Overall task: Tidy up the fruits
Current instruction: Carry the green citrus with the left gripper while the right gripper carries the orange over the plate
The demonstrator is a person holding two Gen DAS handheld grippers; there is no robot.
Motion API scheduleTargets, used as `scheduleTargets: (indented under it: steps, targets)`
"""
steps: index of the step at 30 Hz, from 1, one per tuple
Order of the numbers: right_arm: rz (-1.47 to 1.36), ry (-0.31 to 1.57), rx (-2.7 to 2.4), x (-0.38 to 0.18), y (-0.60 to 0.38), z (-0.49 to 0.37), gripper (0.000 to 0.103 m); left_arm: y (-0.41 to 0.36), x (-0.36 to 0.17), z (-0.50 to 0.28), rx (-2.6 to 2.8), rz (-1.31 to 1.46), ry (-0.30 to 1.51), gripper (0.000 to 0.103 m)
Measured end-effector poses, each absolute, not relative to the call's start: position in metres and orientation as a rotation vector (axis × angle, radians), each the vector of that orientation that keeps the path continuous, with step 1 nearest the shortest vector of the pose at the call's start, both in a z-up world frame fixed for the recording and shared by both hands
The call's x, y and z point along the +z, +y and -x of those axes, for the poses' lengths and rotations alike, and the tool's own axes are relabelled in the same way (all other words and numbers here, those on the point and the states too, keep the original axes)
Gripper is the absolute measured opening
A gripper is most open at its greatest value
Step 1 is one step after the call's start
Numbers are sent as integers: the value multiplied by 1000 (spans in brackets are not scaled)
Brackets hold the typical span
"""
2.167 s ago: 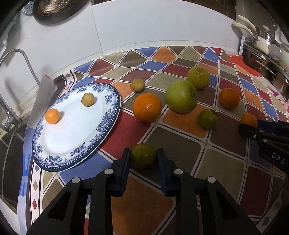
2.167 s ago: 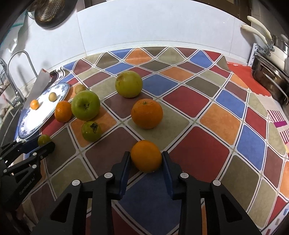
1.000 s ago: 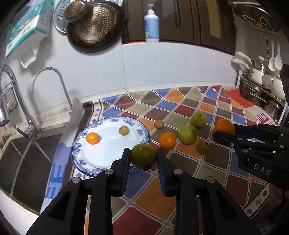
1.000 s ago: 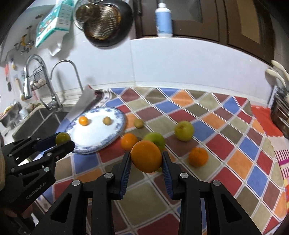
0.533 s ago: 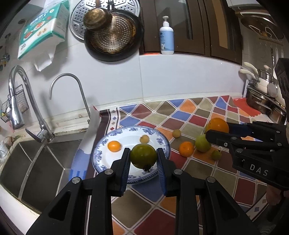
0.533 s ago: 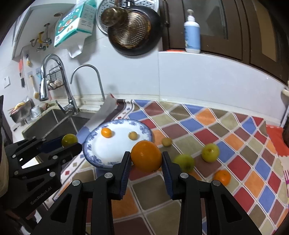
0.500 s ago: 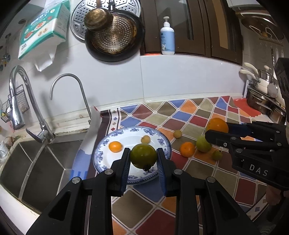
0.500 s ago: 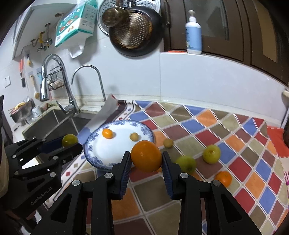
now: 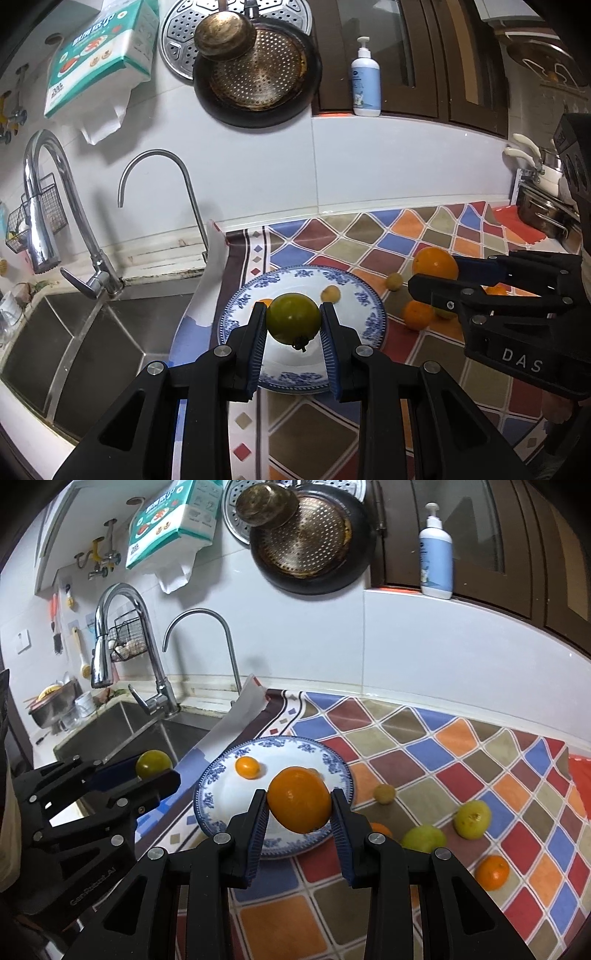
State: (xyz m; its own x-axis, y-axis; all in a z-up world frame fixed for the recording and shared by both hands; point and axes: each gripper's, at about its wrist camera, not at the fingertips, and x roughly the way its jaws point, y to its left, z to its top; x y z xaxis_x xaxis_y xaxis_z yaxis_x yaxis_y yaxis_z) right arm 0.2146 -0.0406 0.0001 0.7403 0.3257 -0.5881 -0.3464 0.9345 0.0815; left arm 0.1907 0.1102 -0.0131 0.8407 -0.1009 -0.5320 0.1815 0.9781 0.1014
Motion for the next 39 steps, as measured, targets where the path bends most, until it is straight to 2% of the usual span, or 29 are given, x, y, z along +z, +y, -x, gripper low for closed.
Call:
scheduleTargets:
  steps: [17, 39]
  targets:
    - [37, 716, 343, -26, -11, -272, 34, 133, -45, -249, -151, -140, 630, 29]
    - [23, 881, 328, -87, 1, -325, 34, 136, -103, -304, -162, -148, 788, 29]
